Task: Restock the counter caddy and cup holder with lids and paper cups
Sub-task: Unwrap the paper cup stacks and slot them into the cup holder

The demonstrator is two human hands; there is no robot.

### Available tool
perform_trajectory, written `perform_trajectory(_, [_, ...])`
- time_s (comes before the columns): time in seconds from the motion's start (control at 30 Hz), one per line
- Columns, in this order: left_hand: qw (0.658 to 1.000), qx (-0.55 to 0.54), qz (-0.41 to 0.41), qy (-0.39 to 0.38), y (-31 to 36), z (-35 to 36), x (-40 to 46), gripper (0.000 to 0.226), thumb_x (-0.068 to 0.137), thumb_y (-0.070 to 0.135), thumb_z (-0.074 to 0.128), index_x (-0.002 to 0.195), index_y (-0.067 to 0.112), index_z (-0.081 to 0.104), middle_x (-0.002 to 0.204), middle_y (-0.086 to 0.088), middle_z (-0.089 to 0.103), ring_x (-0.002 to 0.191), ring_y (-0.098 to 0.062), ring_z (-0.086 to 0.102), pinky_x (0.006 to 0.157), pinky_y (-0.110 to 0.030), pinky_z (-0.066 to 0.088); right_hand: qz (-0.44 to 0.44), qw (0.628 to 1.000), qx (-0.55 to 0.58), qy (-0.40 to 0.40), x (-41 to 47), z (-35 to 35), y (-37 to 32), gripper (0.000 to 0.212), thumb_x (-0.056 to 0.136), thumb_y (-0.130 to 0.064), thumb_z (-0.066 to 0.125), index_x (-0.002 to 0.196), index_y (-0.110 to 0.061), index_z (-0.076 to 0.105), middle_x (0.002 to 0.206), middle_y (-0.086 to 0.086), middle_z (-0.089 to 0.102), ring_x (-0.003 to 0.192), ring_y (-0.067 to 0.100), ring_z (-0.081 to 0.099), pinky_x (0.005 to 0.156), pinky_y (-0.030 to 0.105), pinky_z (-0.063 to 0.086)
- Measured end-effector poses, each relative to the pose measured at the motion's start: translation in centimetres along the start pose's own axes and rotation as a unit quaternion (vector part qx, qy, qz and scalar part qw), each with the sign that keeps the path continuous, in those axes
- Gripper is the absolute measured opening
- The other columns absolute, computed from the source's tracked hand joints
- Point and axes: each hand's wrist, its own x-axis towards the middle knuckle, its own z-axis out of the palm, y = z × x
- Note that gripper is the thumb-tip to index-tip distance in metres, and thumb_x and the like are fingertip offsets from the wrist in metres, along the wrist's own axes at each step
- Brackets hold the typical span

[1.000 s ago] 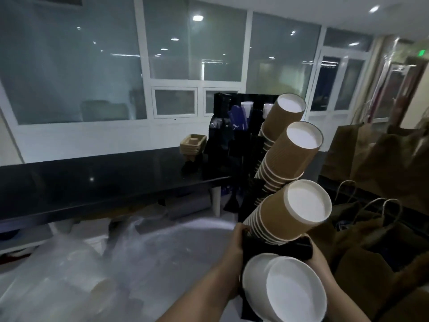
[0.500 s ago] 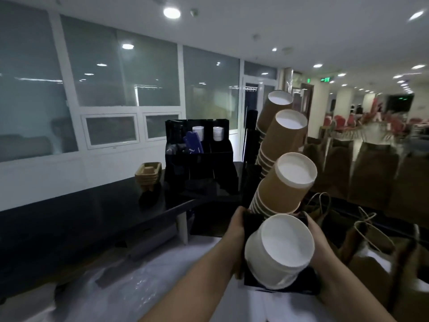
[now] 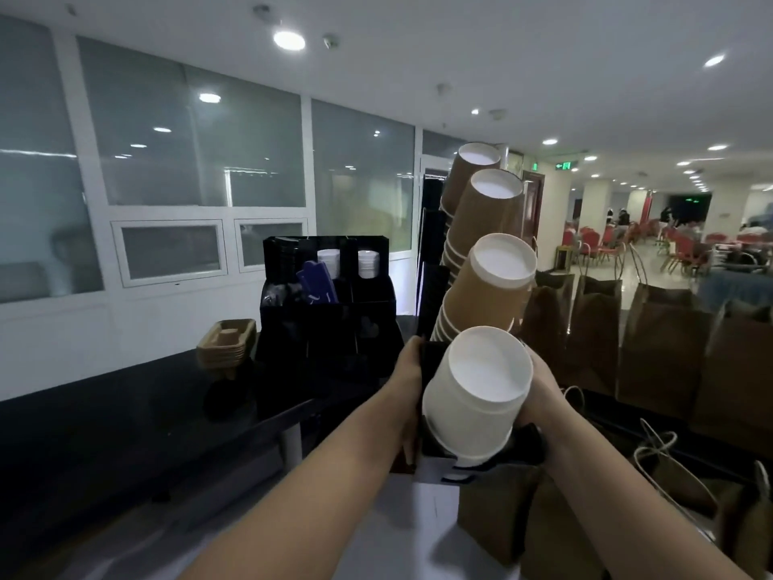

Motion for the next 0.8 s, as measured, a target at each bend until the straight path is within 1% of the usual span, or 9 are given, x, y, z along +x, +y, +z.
perform_trajectory(0.07, [1.000, 0.000, 0.006, 0.001, 0.4, 0.3, 1.9, 0.049, 0.101, 0.041, 0.030, 0.079, 0.013, 0.063, 0.053, -0.004, 0.066, 0.065, -0.021, 0.058, 0.059, -0.023, 0.042, 0.005, 1.000, 0.012, -0.009, 2.3, 0.2, -0.5, 0.033, 0.103, -0.020, 0.040, 0.074, -0.011, 0.054, 0.040, -0.003, 0.058, 0.036, 0.009, 0.056, 0.049, 0.025, 0.045])
perform_trajectory(0.17, [1.000, 0.003, 0.024, 0.015, 0.8, 0.9, 5.2, 0.045, 0.104, 0.035, 0.028, 0.080, 0.015, 0.061, 0.052, -0.001, 0.066, 0.058, -0.018, 0.060, 0.058, -0.021, 0.042, -0.006, 1.000, 0.009, -0.013, 6.2, 0.3, -1.0, 0.033, 0.102, -0.018, 0.041, 0.073, -0.010, 0.054, 0.040, -0.003, 0.058, 0.036, 0.007, 0.055, 0.040, 0.018, 0.044])
perform_trajectory(0.27, [0.999, -0.020, 0.013, 0.032, 1.2, 1.2, 7.7, 0.049, 0.102, 0.040, 0.028, 0.082, 0.012, 0.062, 0.054, -0.005, 0.067, 0.065, -0.021, 0.060, 0.060, -0.024, 0.042, -0.003, 1.000, -0.010, -0.015, 9.4, 0.3, -0.8, 0.032, 0.101, -0.018, 0.043, 0.073, -0.009, 0.055, 0.043, -0.002, 0.058, 0.052, 0.015, 0.056, 0.051, 0.024, 0.045])
perform_trajectory(0.3, [0.999, -0.026, 0.010, 0.042, 1.0, 1.1, 8.8, 0.050, 0.102, 0.040, 0.028, 0.081, 0.011, 0.062, 0.055, -0.006, 0.066, 0.067, -0.022, 0.058, 0.060, -0.024, 0.042, -0.002, 1.000, -0.016, -0.019, 10.3, 0.3, -0.6, 0.031, 0.101, -0.016, 0.042, 0.074, -0.009, 0.055, 0.045, 0.000, 0.059, 0.054, 0.016, 0.055, 0.050, 0.025, 0.046])
perform_trajectory(0.4, [0.998, -0.029, 0.001, 0.049, 0.8, 1.0, 11.3, 0.051, 0.100, 0.040, 0.028, 0.080, 0.009, 0.063, 0.062, -0.009, 0.066, 0.070, -0.024, 0.058, 0.063, -0.026, 0.043, -0.009, 0.999, -0.027, -0.041, 12.5, 0.3, -0.3, 0.033, 0.101, -0.009, 0.038, 0.071, -0.007, 0.053, 0.042, 0.000, 0.058, 0.038, 0.009, 0.056, 0.036, 0.015, 0.042])
perform_trajectory(0.53, [0.999, -0.017, -0.014, 0.049, 0.3, 0.7, 13.7, 0.053, 0.100, 0.043, 0.027, 0.077, 0.010, 0.063, 0.059, -0.009, 0.065, 0.063, -0.022, 0.060, 0.060, -0.025, 0.043, 0.005, 0.998, -0.029, -0.060, 15.2, 0.2, -0.2, 0.036, 0.102, -0.009, 0.037, 0.068, -0.006, 0.049, 0.041, 0.000, 0.056, 0.033, 0.008, 0.053, 0.034, 0.015, 0.041])
perform_trajectory(0.67, [0.997, -0.013, -0.023, 0.070, 0.3, 0.5, 16.2, 0.054, 0.099, 0.045, 0.028, 0.080, 0.010, 0.064, 0.059, -0.009, 0.067, 0.068, -0.024, 0.059, 0.060, -0.025, 0.043, 0.009, 0.997, -0.051, -0.055, 17.4, 0.8, 0.1, 0.030, 0.101, -0.005, 0.036, 0.076, -0.008, 0.053, 0.058, 0.004, 0.059, 0.044, 0.008, 0.058, 0.039, 0.016, 0.045])
perform_trajectory(0.73, [0.996, -0.006, -0.030, 0.086, 0.4, 0.3, 17.1, 0.054, 0.100, 0.045, 0.027, 0.077, 0.010, 0.062, 0.053, -0.008, 0.065, 0.067, -0.024, 0.057, 0.059, -0.025, 0.041, 0.031, 0.997, -0.046, -0.054, 18.3, 1.0, 0.1, 0.033, 0.102, -0.012, 0.034, 0.075, -0.005, 0.052, 0.055, 0.007, 0.057, 0.050, 0.017, 0.058, 0.033, 0.015, 0.041])
perform_trajectory(0.8, [0.995, 0.008, -0.034, 0.092, 0.3, 0.2, 17.9, 0.052, 0.101, 0.042, 0.028, 0.071, 0.012, 0.057, 0.046, -0.007, 0.062, 0.064, -0.024, 0.055, 0.059, -0.026, 0.040, 0.056, 0.996, -0.033, -0.061, 18.9, 1.2, -0.1, 0.040, 0.104, -0.022, 0.030, 0.074, -0.004, 0.051, 0.047, 0.008, 0.056, 0.058, 0.022, 0.052, 0.031, 0.015, 0.038])
